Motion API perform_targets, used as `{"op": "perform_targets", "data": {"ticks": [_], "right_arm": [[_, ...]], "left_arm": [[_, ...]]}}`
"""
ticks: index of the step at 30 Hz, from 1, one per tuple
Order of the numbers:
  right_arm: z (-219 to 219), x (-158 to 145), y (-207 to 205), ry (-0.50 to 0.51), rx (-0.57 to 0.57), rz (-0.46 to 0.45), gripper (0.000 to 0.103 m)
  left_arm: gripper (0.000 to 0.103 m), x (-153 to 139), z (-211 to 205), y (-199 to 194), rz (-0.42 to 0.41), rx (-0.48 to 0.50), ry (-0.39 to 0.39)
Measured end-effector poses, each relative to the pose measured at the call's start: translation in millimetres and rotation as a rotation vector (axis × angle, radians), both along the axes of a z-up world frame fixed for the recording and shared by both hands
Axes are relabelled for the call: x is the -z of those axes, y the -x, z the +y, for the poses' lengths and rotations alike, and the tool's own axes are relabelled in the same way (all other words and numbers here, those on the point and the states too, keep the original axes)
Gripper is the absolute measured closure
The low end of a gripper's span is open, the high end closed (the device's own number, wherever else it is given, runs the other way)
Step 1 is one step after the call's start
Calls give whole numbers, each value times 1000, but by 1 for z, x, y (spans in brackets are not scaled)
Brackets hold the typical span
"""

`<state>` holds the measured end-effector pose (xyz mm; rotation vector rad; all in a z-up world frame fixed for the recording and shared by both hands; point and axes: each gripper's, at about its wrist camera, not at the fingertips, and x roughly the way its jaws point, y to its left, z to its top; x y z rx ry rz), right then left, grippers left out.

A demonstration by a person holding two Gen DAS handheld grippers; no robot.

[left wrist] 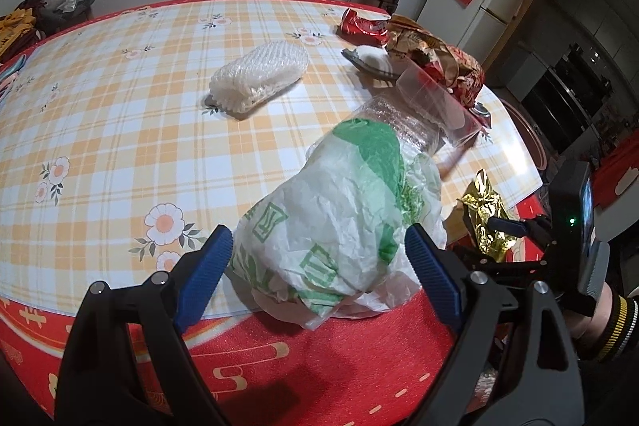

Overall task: Collect trash
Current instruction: 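Grasp the white-green plastic bag with left tool while right tool grasps gold foil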

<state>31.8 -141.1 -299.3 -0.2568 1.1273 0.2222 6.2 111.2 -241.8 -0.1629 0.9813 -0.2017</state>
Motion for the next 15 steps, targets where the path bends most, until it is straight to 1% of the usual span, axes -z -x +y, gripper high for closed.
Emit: {"op": "perform_targets", "data": {"ticks": [2,4,6,8,10,12,15], "right_arm": [[-2,-1,3,-7,2,-2,39],[-3,-2,2,-37,3,4,46],[-6,-6,1,-66,5,9,56],[-10,-10,1,-93,9,7,61],[-14,-15,2,-117,17,3,64],[-20,-22,4,-146,26,-14,72],[-27,-32,7,-179,36,-41,74]], "left_arm": [[16,3,0,-1,9,1,8],[15,5,1,-3,16,3,17],[15,6,-1,-5,23,6,19],[14,9,-3,-8,31,12,19],[14,12,-7,-10,43,22,19],[13,15,-10,-13,51,28,15],[13,18,-14,-17,63,27,6]]}}
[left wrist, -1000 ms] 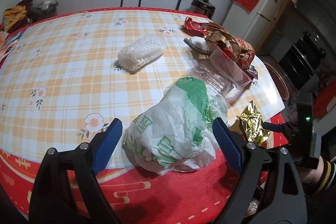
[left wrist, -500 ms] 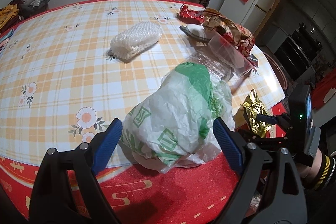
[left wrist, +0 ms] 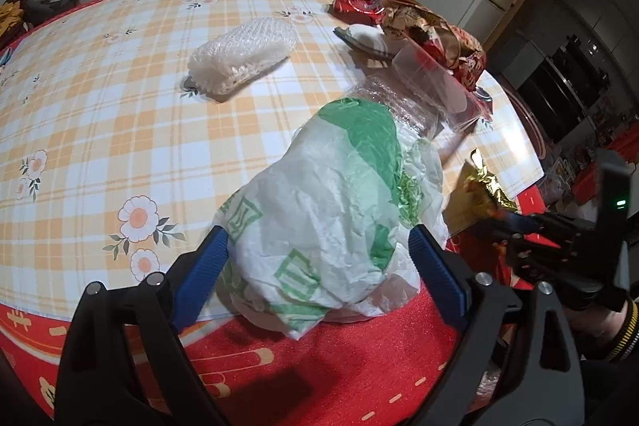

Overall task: Collect trash
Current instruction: 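Grasp the white-green plastic bag with left tool while right tool grasps gold foil, then carry bag and foil to the brown bin and release both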

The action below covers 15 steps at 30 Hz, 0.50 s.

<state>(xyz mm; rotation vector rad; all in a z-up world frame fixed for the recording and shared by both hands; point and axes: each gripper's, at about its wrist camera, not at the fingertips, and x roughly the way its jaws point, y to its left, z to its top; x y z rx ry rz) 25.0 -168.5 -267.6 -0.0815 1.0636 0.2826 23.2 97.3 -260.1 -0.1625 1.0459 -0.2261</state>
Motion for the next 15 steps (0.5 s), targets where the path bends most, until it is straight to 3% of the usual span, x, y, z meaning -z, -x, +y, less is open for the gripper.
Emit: {"op": "perform_targets", "data": {"ticks": [5,6,8,15], "right_arm": [[-10,-15,5,-35,9,-39,75],[-11,-18,5,-41,11,-49,75],[-14,-22,5,-52,16,-64,75],[-22,-31,9,-84,46,-103,75]], "left_arm": [[17,4,-4,-6,29,-11,-42],[20,5,-4,-6,32,-9,-44],[39,5,-5,-8,41,0,-46],[62,-11,-8,-5,12,71,-61]]}}
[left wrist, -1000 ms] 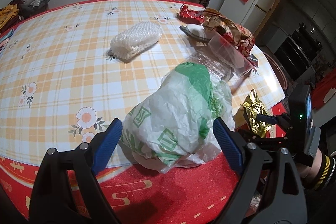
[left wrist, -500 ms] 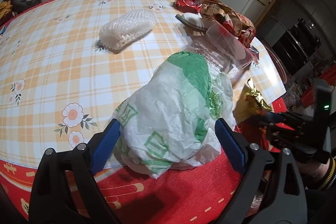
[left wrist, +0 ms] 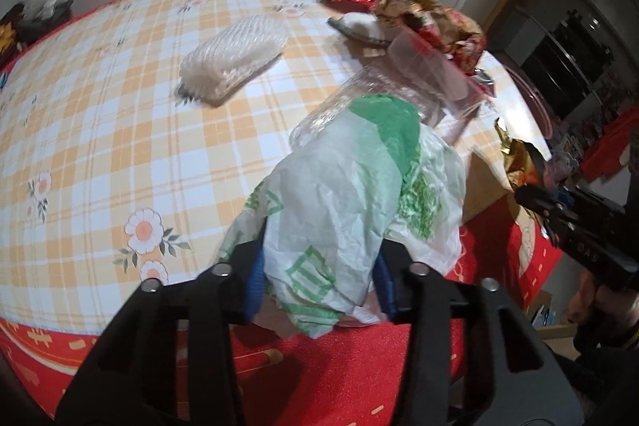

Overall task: Collect trash
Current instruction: 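Carry bag and foil to the brown bin and release both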

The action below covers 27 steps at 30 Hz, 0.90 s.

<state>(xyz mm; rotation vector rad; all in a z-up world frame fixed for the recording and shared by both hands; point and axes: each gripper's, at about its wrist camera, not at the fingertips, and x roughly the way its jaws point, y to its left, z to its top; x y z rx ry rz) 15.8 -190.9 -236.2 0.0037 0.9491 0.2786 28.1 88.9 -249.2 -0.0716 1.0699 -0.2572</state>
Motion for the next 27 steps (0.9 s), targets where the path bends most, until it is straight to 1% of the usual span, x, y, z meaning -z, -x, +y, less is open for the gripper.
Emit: {"op": "perform_targets", "data": {"ticks": [1,4,8,12,22,27], "right_arm": [[0,-1,-1,-4,3,-5,75],[-4,-7,0,-19,15,-24,75],[-6,-15,1,-29,17,-55,75],[-7,-25,3,-31,17,-93,75],[-19,-50,13,-4,40,-173,75],[-31,-60,22,20,53,-200,75]], "left_arm": [[65,-3,0,1,-8,9,2],[67,-19,-2,5,-51,37,11],[67,-39,-4,9,-111,53,13],[67,-58,-2,10,-160,44,26],[67,-84,-4,10,-239,43,68],[67,-90,-14,9,-255,59,101]]}}
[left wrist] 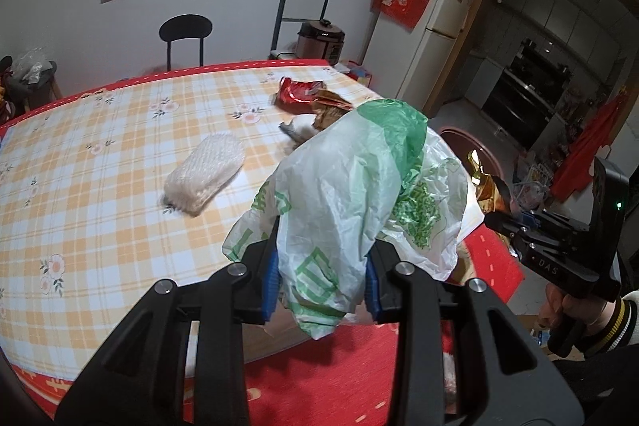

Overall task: Collect trash
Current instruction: 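Carry bag and foil to the brown bin and release both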

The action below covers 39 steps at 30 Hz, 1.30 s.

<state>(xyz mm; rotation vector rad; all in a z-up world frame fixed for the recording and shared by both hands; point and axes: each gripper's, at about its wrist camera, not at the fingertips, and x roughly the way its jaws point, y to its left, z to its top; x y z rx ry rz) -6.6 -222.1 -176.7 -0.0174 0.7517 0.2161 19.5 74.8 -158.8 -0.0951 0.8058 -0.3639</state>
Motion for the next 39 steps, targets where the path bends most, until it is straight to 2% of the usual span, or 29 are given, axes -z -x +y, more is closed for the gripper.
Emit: {"op": "perform_targets", "data": {"ticks": [7,11,20,24,29,35,39], "right_arm": [[-31,-2,-2,-30,34,-8,75],[-54,-4,-13,-35,5,-13,75],[-131,-19,-47,-76,-24,-49,75],[-179,-24,-60,-115,0,-71,75],[-242,-20,-71,-153,58,-85,75],[-314,-7,-79,-160,129,-69,75],[-353,1,-81,-149,177,-51,75]], "left_arm": [[67,-4,-28,-7,1,22,-16],[67,-13,-49,-15,-17,4,-4],[67,-35,-136,-48,-42,-10,-30],[67,-40,-187,-67,-29,12,-31],[67,-33,-261,-98,-1,75,-69],[67,-10,-360,-151,63,164,-46],[67,16,-431,-193,129,214,-9]]}}
